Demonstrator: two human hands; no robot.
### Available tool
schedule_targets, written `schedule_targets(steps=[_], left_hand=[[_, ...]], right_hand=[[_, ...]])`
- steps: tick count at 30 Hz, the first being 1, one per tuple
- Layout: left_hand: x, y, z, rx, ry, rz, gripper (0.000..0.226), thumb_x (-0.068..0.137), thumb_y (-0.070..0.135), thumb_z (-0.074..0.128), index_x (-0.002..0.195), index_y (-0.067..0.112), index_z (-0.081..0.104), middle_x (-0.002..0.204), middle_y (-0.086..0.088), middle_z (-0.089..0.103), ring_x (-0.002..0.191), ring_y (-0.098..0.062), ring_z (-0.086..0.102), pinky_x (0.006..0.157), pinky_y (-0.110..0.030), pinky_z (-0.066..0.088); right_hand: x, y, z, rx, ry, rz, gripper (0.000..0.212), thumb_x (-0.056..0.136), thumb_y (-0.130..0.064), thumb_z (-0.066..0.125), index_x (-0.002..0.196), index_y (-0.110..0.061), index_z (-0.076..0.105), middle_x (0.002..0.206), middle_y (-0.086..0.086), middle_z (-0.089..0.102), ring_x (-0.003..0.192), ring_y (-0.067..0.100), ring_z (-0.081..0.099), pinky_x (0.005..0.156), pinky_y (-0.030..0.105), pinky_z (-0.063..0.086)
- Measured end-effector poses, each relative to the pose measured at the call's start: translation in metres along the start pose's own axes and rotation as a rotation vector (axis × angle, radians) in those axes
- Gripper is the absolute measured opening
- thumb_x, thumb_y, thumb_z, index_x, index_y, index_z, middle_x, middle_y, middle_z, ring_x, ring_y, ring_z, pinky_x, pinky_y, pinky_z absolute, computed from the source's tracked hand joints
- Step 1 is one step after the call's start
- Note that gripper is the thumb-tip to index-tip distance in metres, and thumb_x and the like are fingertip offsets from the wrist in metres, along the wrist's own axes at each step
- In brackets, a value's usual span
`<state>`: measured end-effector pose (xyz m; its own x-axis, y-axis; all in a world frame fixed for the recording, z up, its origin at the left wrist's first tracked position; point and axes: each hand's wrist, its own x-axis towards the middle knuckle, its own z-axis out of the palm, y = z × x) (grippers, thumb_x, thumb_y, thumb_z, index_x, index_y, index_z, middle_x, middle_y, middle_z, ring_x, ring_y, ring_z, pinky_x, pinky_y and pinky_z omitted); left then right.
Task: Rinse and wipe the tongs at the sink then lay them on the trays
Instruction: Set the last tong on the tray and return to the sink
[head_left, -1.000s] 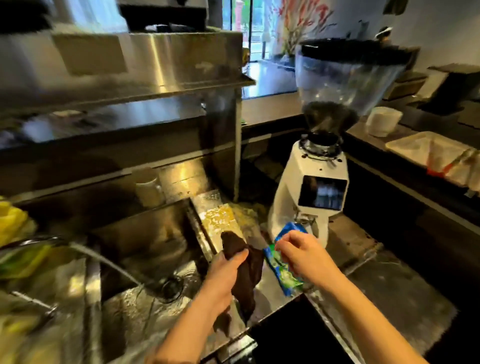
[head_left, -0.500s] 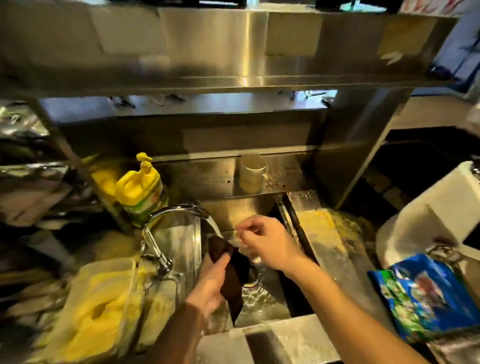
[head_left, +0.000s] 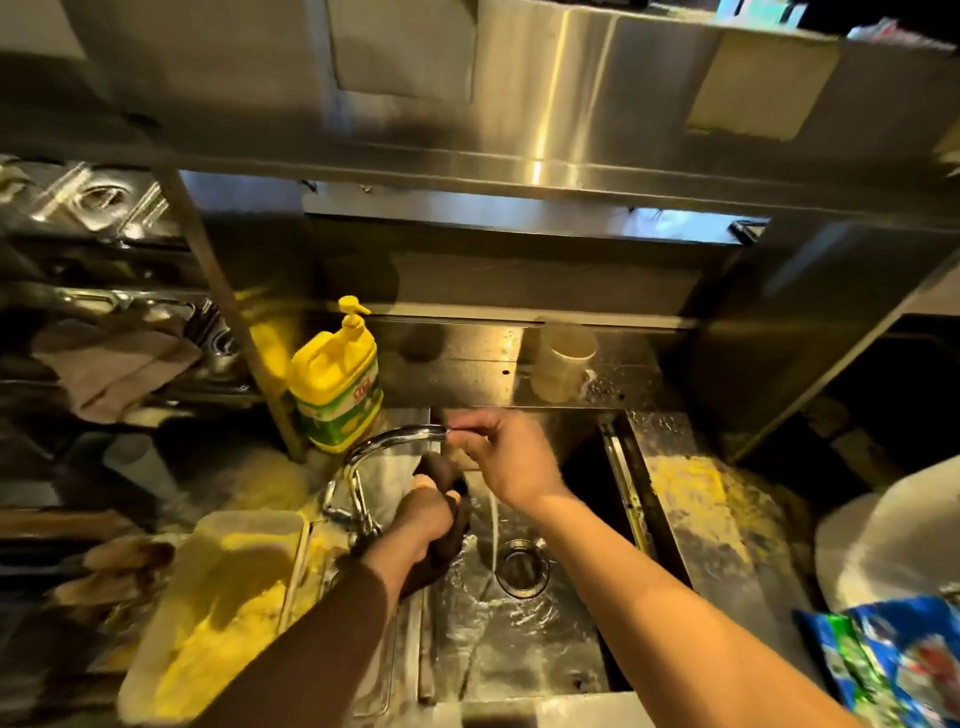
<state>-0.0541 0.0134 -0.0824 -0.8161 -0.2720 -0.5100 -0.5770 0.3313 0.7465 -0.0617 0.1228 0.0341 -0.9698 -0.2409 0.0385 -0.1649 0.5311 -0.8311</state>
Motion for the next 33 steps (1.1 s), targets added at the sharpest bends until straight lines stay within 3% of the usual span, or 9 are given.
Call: schedule_targets(steps=[3,7,10,15,17,20,26,29,33], left_hand=[[0.032,0.023,-0.011,0.26,0.062,-0.013,0.049,0.096,0.022,0.055,0.14,0.0,0.048,0.143,-0.025,0.051,0.13,-0.039,0.051,0.105,-0.037,0.043],[0.057,0.037,-0.027,0.593,0.179,0.056,0.066,0.097,0.04,0.049,0.149,0.001,0.034,0.146,-0.023,0.046,0.134,-0.039,0.046,0.111,-0.044,0.039],[0.063,0.035,-0.036,0.943,0.272,0.043,0.057,0.103,0.037,0.035,0.149,0.005,0.03,0.153,-0.019,0.035,0.141,-0.036,0.034,0.116,-0.044,0.031],[0.065,0.023,-0.049,1.009,0.161,-0.187,0.06,0.107,0.041,0.021,0.153,0.002,0.025,0.158,-0.016,0.035,0.147,-0.03,0.033,0.118,-0.037,0.031],[0.057,0.019,-0.049,1.093,0.109,-0.288,0.069,0.107,0.04,0.028,0.152,-0.01,0.016,0.157,-0.026,0.034,0.144,-0.036,0.037,0.116,-0.037,0.036],[0.044,0.002,-0.04,1.121,-0.082,-0.301,0.053,0.1,0.02,0.043,0.146,-0.007,0.038,0.148,-0.024,0.048,0.136,-0.038,0.049,0.113,-0.041,0.04],[0.031,-0.016,-0.051,1.363,0.069,-0.322,0.052,0.105,0.032,0.026,0.15,0.007,0.038,0.157,-0.019,0.038,0.145,-0.03,0.039,0.121,-0.032,0.027],[0.028,-0.015,-0.039,1.224,0.074,-0.104,0.045,0.101,0.027,0.037,0.143,0.017,0.052,0.146,-0.009,0.055,0.136,-0.032,0.05,0.111,-0.045,0.037],[-0.021,-0.009,-0.006,1.031,0.106,0.31,0.035,0.094,0.028,0.046,0.128,0.025,0.056,0.124,-0.003,0.065,0.117,-0.024,0.059,0.091,-0.038,0.045]], right_hand=[[0.004,0.006,0.003,-0.057,0.021,-0.015,0.016,0.087,-0.02,0.073,0.103,-0.021,0.078,0.108,-0.007,0.075,0.083,-0.016,0.058,0.069,-0.005,0.036],[0.009,0.013,0.002,-0.086,0.045,-0.047,0.016,0.085,-0.023,0.075,0.101,-0.024,0.078,0.104,-0.007,0.076,0.09,-0.004,0.063,0.07,-0.005,0.034],[0.012,0.017,0.003,-0.055,0.028,-0.046,0.016,0.086,-0.024,0.074,0.101,-0.025,0.078,0.105,-0.009,0.076,0.094,-0.002,0.066,0.076,0.002,0.041],[0.014,0.017,0.003,-0.056,0.028,-0.029,0.016,0.086,-0.027,0.073,0.102,-0.026,0.078,0.105,-0.011,0.076,0.096,0.0,0.067,0.085,0.023,0.052],[0.013,0.016,0.003,-0.048,0.027,-0.008,0.017,0.087,-0.027,0.073,0.103,-0.025,0.077,0.106,-0.009,0.076,0.098,0.004,0.067,0.089,0.029,0.054],[0.01,0.015,0.003,-0.054,0.054,-0.006,0.017,0.087,-0.028,0.073,0.103,-0.025,0.077,0.106,-0.009,0.076,0.098,0.006,0.068,0.089,0.033,0.054],[0.002,0.013,0.004,-0.074,0.045,0.013,0.019,0.088,-0.031,0.071,0.106,-0.028,0.076,0.109,-0.009,0.075,0.102,0.01,0.067,0.091,0.035,0.053],[-0.005,0.014,0.003,-0.042,0.06,-0.011,0.018,0.088,-0.029,0.071,0.105,-0.026,0.076,0.107,-0.008,0.075,0.099,0.008,0.067,0.087,0.026,0.052],[-0.014,0.013,-0.009,0.084,-0.003,0.037,0.022,0.09,-0.021,0.07,0.111,-0.022,0.074,0.111,-0.007,0.074,0.098,0.002,0.064,0.079,0.001,0.039]])
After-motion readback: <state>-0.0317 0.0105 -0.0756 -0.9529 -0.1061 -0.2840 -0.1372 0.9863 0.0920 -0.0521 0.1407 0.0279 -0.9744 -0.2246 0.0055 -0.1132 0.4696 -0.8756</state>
